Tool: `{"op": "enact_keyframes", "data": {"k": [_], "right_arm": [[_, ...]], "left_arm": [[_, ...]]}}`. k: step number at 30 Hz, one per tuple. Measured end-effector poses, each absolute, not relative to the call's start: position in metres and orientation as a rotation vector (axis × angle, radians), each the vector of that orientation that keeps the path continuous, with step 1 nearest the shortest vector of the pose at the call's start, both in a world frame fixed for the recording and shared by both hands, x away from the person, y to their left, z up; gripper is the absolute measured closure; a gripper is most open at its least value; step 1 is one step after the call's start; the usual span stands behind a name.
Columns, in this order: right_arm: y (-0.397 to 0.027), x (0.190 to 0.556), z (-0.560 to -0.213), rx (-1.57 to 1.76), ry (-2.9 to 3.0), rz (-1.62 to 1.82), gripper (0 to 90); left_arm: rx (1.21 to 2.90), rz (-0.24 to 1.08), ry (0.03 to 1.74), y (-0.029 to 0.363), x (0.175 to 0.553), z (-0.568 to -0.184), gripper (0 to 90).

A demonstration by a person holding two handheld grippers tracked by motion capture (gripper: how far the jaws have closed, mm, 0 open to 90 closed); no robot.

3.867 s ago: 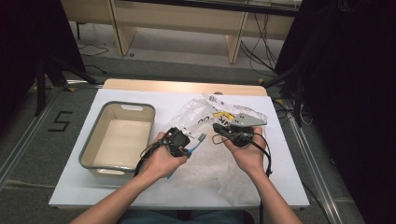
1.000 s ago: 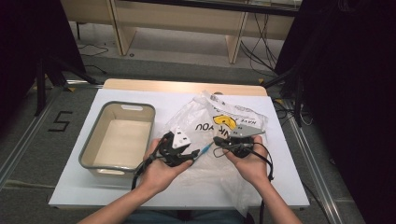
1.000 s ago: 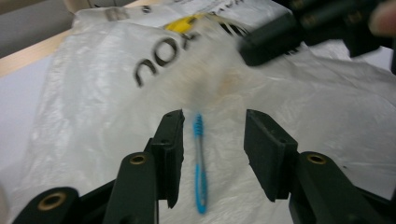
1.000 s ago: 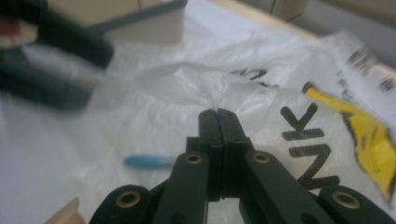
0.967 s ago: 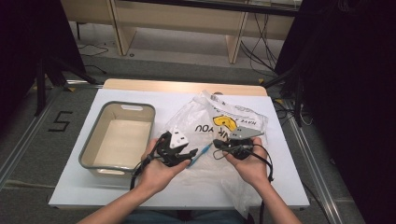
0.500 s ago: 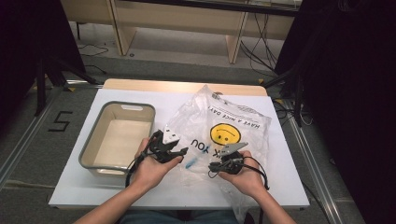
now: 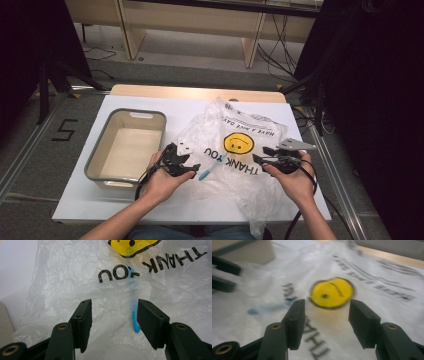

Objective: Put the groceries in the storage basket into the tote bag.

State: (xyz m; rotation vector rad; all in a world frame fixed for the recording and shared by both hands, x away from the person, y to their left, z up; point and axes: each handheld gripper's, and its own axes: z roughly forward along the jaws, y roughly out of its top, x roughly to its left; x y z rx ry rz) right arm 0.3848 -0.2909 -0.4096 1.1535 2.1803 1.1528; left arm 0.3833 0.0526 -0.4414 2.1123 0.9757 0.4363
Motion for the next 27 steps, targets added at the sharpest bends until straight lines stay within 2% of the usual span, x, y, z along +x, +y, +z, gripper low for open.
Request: {"op": "enact_keyframes", "data": {"k": [7,10,18,22,27], "right_arm": [[-0.324,0.379,-0.419,1.363,2.079,1.011,44.4],[-0.333,0.375,-0.419,1.464,2.049,0.926,41.1],[-0.346,0.369,-0.431,1.664,2.049,0.849,39.9],[-0.340,0.371,-0.445,1.730,2.132,0.873,45.8],[-0.337,0.376,-0.454,1.746,2.197,0.841,64.4]], "left_arm": [[2.110,0.435,0.985,0.055,0.382,-0.441,43.6],[2.116,0.432,0.975,0.054,0.381,-0.441,43.7],[2.115,0.424,0.973,0.053,0.381,-0.440,43.8],[2.114,0.422,0.971,0.052,0.382,-0.440,43.9],[2.115,0.419,0.973,0.052,0.382,-0.441,43.9]]}}
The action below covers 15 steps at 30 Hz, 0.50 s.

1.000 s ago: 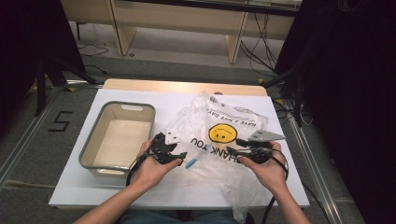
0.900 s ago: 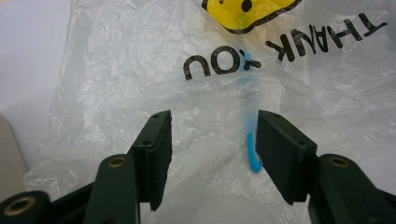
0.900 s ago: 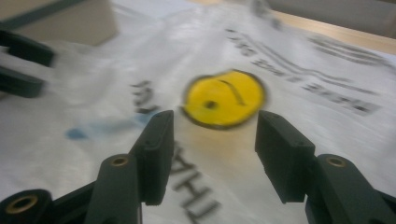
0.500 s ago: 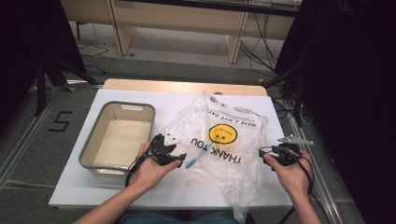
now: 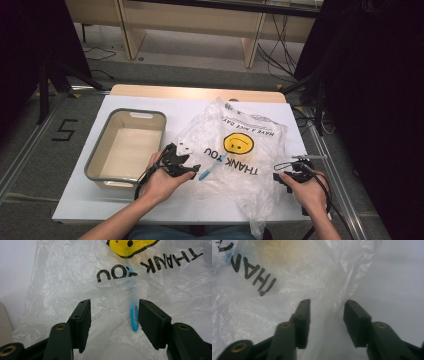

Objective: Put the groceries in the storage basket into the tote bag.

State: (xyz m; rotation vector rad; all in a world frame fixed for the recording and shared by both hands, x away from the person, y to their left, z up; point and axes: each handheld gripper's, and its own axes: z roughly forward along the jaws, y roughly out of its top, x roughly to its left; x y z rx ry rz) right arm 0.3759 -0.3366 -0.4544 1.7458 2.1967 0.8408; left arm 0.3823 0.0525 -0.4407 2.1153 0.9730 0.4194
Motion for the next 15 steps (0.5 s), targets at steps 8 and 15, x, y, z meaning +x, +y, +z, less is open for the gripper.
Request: {"op": "enact_keyframes", "data": {"k": [8,15], "right_arm": [[-0.341,0.385,-0.455,1.741,2.239,0.844,90.0],[-0.344,0.406,-0.449,1.663,2.183,0.809,90.0]], "left_arm": [[2.118,0.419,0.971,0.052,0.382,-0.441,43.9],[2.110,0.425,0.963,0.050,0.384,-0.437,43.5]]}}
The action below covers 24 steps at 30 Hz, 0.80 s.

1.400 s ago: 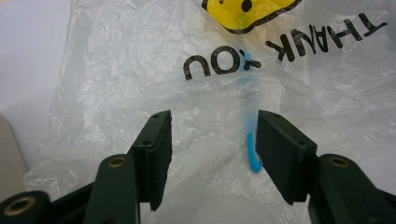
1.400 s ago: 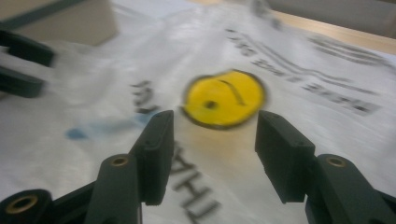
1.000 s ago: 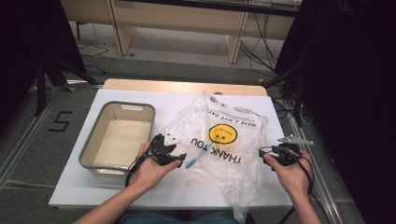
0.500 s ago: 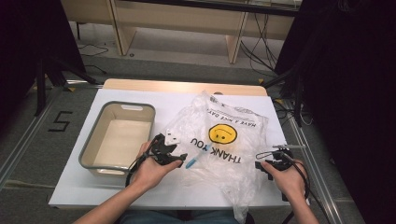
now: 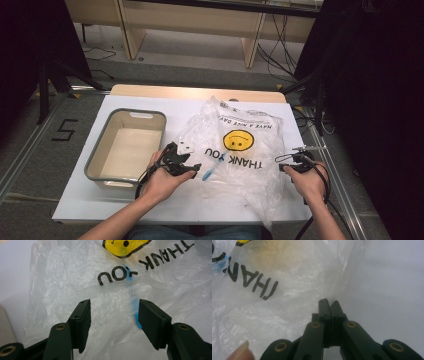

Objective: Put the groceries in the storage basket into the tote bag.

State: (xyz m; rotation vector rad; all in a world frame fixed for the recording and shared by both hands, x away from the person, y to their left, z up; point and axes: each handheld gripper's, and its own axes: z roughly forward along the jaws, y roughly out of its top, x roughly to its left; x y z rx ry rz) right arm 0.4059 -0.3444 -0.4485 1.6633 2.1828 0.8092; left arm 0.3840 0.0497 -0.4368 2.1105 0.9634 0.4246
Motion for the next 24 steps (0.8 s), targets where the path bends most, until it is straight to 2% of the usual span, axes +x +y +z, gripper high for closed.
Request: {"op": "enact_keyframes", "data": {"k": [10,20,24], "right_arm": [[-0.348,0.443,-0.449,1.630,2.074,0.752,90.0],[-0.359,0.457,-0.456,1.572,2.026,0.755,89.8],[-0.358,0.455,-0.454,1.525,2.019,0.775,73.4]], "left_arm": [[2.160,0.424,0.978,0.047,0.386,-0.443,39.0],[2.193,0.410,0.979,0.047,0.386,-0.447,36.9],[2.194,0.396,0.988,0.050,0.385,-0.449,36.5]]}}
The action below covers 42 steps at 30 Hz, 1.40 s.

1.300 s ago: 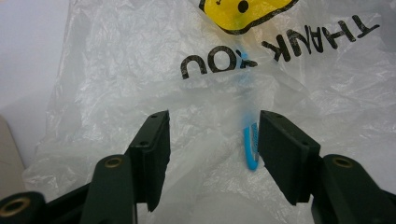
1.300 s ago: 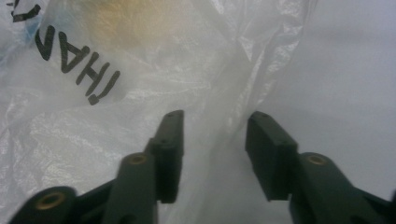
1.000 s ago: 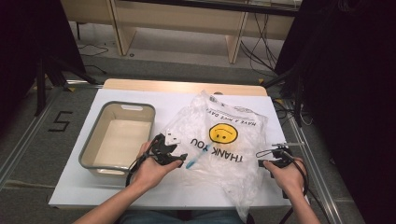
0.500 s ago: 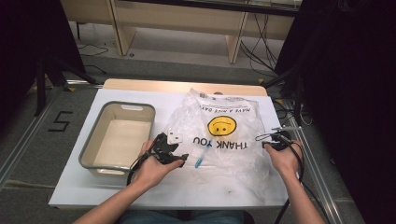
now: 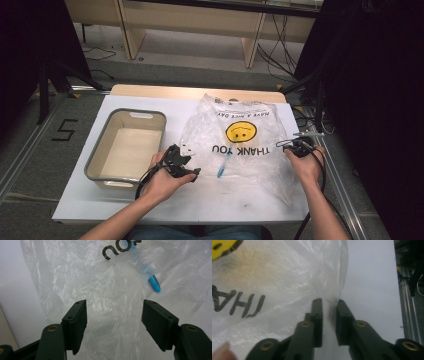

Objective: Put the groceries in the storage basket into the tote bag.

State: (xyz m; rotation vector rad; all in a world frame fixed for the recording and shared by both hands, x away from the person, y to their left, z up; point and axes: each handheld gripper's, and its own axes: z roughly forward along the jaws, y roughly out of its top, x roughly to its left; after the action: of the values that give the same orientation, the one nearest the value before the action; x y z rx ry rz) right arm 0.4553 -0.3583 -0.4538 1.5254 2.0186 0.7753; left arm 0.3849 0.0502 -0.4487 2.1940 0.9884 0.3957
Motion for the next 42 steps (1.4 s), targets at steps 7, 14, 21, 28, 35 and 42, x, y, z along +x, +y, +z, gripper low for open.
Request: {"op": "enact_keyframes", "data": {"k": [7,14,21,28,35,42], "right_arm": [[-0.353,0.426,-0.434,1.434,2.003,0.860,53.5],[-0.348,0.388,-0.427,1.392,2.040,0.942,42.9],[-0.341,0.369,-0.433,1.346,2.107,0.962,39.4],[-0.338,0.365,-0.437,1.335,2.125,0.966,37.8],[-0.340,0.364,-0.439,1.344,2.114,0.970,37.6],[-0.342,0.363,-0.438,1.356,2.101,0.979,37.6]], "left_arm": [[2.202,0.384,0.990,0.051,0.379,-0.451,35.5],[2.218,0.383,0.990,0.051,0.373,-0.451,35.4],[2.221,0.371,1.001,0.053,0.368,-0.450,32.9],[2.225,0.379,1.015,0.054,0.367,-0.451,30.6],[2.230,0.372,1.019,0.053,0.367,-0.452,29.7],[2.226,0.376,1.022,0.053,0.367,-0.452,29.1]]}}
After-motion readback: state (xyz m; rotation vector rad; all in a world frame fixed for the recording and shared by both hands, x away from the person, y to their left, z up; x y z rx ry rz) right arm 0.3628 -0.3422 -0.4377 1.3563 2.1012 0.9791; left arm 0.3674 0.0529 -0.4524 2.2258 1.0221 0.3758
